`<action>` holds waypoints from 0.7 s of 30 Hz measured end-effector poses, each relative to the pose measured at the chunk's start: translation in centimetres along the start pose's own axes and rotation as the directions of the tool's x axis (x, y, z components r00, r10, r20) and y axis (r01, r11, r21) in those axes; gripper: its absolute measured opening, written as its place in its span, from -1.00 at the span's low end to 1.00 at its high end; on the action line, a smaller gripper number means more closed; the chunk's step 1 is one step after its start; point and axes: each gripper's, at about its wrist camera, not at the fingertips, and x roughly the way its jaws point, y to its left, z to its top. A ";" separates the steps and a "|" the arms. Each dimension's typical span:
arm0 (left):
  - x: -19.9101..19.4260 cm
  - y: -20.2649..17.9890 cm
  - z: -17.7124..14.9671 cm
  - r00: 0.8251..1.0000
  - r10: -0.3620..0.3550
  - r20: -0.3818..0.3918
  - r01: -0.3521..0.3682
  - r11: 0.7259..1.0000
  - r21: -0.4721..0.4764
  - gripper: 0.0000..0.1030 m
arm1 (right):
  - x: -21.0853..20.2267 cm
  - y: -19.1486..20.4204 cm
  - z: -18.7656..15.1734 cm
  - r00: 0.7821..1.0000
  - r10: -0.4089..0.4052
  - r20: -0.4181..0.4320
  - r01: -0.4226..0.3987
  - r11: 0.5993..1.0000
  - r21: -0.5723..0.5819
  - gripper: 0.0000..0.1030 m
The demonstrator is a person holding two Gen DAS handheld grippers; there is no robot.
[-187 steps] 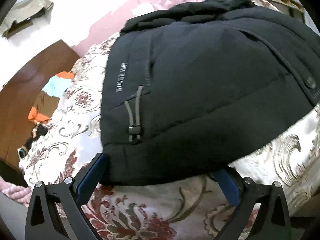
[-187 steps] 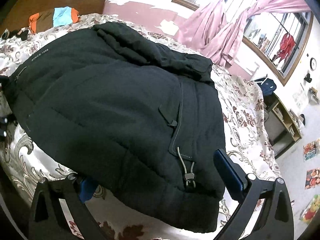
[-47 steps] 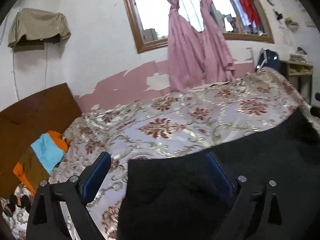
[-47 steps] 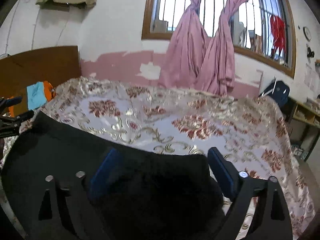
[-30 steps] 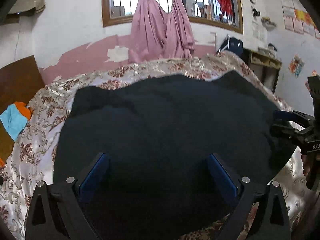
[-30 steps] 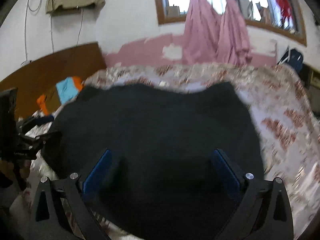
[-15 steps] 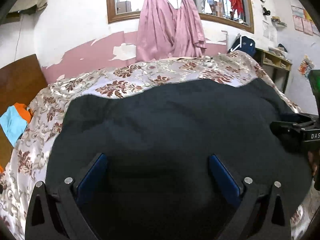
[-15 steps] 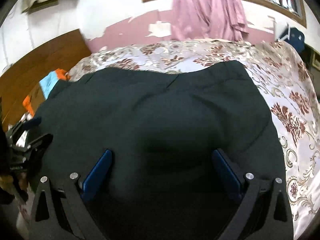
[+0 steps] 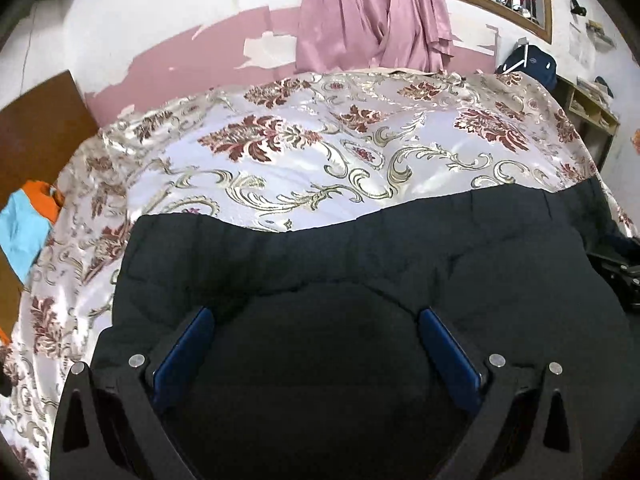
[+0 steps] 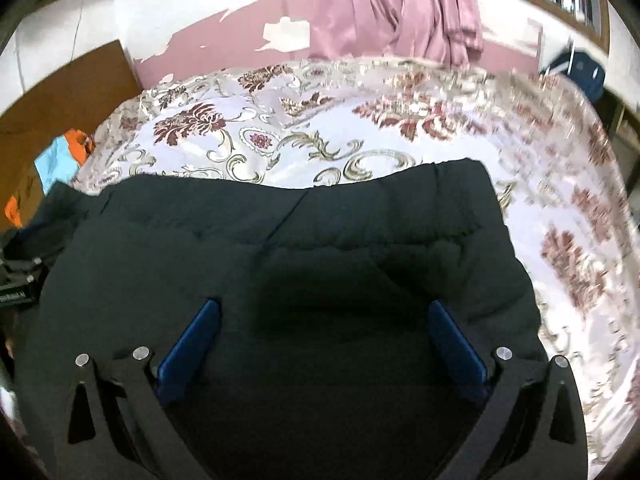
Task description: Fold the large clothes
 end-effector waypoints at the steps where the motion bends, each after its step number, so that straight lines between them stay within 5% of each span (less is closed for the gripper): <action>1: 0.4 0.0 0.2 1.000 -0.002 -0.010 0.002 1.000 -0.002 1.00 | 0.5 -0.1 0.3 1.000 0.010 -0.015 -0.010 1.000 0.006 0.99; 9: 2.7 0.1 0.8 0.998 -0.004 -0.056 0.002 1.000 -0.025 1.00 | 3.0 0.0 0.1 0.998 0.014 -0.068 -0.014 1.000 0.003 0.99; 21: 3.7 0.8 -0.2 0.998 -0.046 0.031 0.050 0.993 -0.108 1.00 | 3.1 0.3 -0.7 0.999 -0.010 0.041 0.010 1.000 0.009 0.99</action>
